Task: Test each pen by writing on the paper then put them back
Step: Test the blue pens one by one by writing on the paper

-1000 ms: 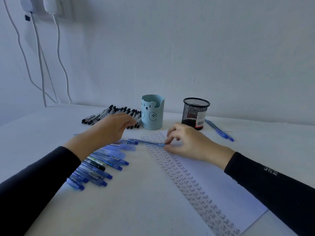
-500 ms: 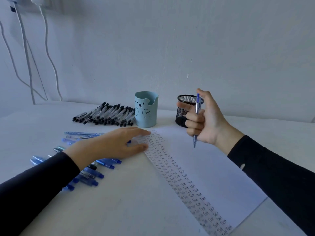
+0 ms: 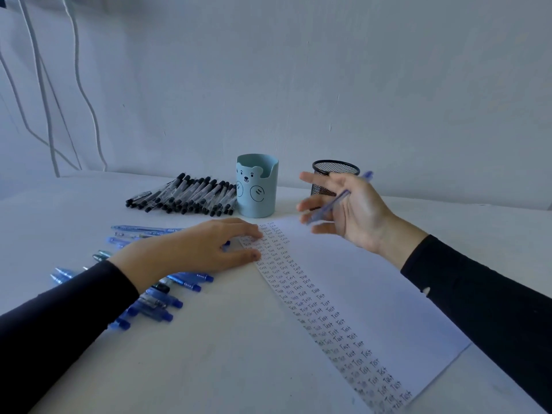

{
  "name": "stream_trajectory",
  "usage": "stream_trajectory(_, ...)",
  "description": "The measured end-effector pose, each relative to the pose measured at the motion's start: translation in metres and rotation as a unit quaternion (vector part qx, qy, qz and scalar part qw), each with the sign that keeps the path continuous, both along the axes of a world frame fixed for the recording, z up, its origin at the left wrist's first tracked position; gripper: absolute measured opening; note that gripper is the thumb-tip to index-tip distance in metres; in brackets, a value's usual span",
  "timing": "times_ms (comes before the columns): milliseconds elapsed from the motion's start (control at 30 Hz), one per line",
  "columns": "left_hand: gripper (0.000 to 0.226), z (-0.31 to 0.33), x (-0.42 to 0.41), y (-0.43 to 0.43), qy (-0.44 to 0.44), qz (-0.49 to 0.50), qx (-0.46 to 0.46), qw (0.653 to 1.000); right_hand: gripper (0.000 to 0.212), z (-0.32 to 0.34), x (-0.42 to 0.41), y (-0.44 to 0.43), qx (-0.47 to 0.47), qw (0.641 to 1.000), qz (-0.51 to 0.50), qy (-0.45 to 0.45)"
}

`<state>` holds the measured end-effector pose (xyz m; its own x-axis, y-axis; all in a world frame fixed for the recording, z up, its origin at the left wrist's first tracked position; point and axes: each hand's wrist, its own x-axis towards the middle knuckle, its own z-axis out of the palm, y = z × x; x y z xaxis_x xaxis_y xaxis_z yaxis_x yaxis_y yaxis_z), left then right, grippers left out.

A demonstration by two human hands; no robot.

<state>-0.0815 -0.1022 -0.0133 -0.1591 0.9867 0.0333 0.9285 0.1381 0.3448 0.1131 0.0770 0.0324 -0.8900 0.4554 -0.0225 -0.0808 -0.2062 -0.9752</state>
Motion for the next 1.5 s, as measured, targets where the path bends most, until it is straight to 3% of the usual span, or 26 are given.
stream_trajectory(100,0.065,0.001,0.0,0.0,0.0,0.003,-0.006,1.0,0.056,-0.007,-0.003,0.002,0.126,0.988,-0.044,-0.075)
stream_trajectory(233,0.064,0.002,0.001,0.0,0.002,0.006,-0.016,1.0,0.025,-0.012,-0.01,0.0,0.133,0.986,0.003,-0.099)
stream_trajectory(267,0.064,0.002,0.001,0.0,0.003,0.006,-0.016,1.0,0.025,-0.013,-0.011,0.0,0.147,0.983,0.004,-0.105)
stream_trajectory(367,0.065,0.002,0.001,0.0,0.003,0.003,-0.016,1.0,0.015,-0.019,-0.018,-0.001,0.244,0.962,-0.017,-0.122)
stream_trajectory(500,0.07,0.0,-0.002,0.001,0.001,-0.001,-0.015,1.0,0.038,-0.033,-0.029,-0.009,0.353,0.922,-0.094,-0.127)
stream_trajectory(633,0.072,-0.001,-0.004,0.002,-0.006,-0.001,-0.013,1.0,0.041,-0.045,-0.037,-0.014,0.375,0.91,-0.151,-0.09)
stream_trajectory(1033,0.06,0.004,0.001,0.001,0.001,0.005,-0.025,1.0,0.033,-0.048,-0.038,-0.018,0.401,0.905,-0.119,-0.084)
stream_trajectory(1500,0.066,0.006,0.001,0.0,-0.002,0.008,-0.035,0.999,0.045,-0.046,-0.037,-0.017,0.398,0.905,-0.133,-0.075)
